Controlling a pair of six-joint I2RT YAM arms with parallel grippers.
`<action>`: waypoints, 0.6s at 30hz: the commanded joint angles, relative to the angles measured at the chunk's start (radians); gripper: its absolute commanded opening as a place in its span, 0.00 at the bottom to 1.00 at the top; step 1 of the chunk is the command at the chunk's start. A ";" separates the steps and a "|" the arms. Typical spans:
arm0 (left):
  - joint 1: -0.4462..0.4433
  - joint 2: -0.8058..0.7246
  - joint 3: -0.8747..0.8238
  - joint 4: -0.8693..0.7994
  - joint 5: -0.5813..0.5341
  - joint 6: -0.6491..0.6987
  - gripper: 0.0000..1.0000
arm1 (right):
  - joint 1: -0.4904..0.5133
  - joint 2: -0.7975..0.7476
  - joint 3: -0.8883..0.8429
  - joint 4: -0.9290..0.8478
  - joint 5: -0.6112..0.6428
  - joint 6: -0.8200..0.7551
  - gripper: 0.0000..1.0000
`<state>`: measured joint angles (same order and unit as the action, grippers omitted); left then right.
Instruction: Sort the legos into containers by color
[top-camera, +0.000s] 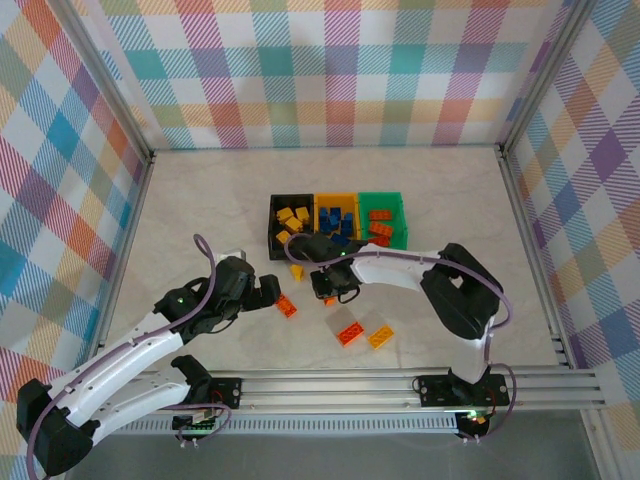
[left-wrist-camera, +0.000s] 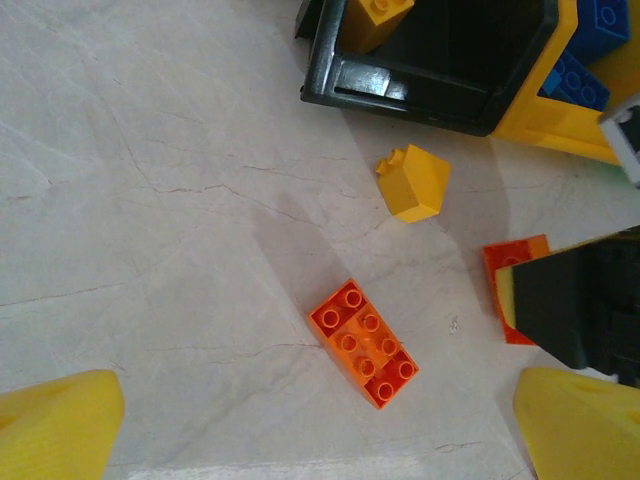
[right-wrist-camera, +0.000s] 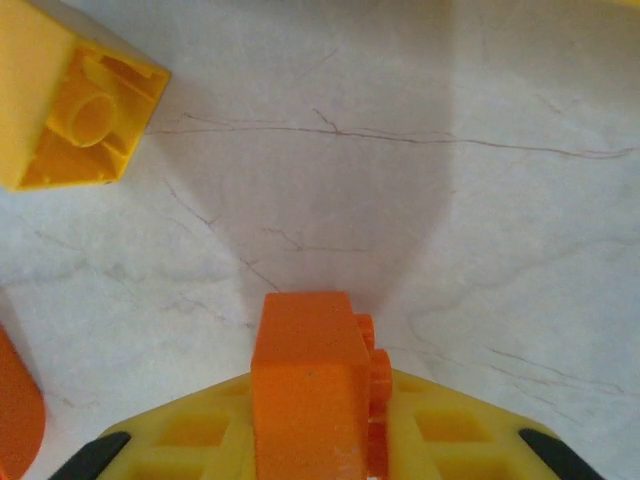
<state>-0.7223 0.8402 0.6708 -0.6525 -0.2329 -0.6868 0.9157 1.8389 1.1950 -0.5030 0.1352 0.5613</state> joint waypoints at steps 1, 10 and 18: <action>0.002 -0.001 0.003 0.013 -0.002 0.023 1.00 | -0.017 -0.159 -0.023 0.008 0.075 -0.007 0.26; 0.003 0.039 0.028 0.057 0.005 0.031 1.00 | -0.303 -0.343 0.006 -0.060 0.126 -0.039 0.25; 0.002 0.119 0.060 0.048 0.039 0.052 1.00 | -0.447 -0.098 0.217 -0.105 0.129 -0.028 0.28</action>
<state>-0.7223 0.9432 0.6956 -0.6178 -0.2176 -0.6617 0.4831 1.6814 1.3323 -0.5606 0.2619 0.5381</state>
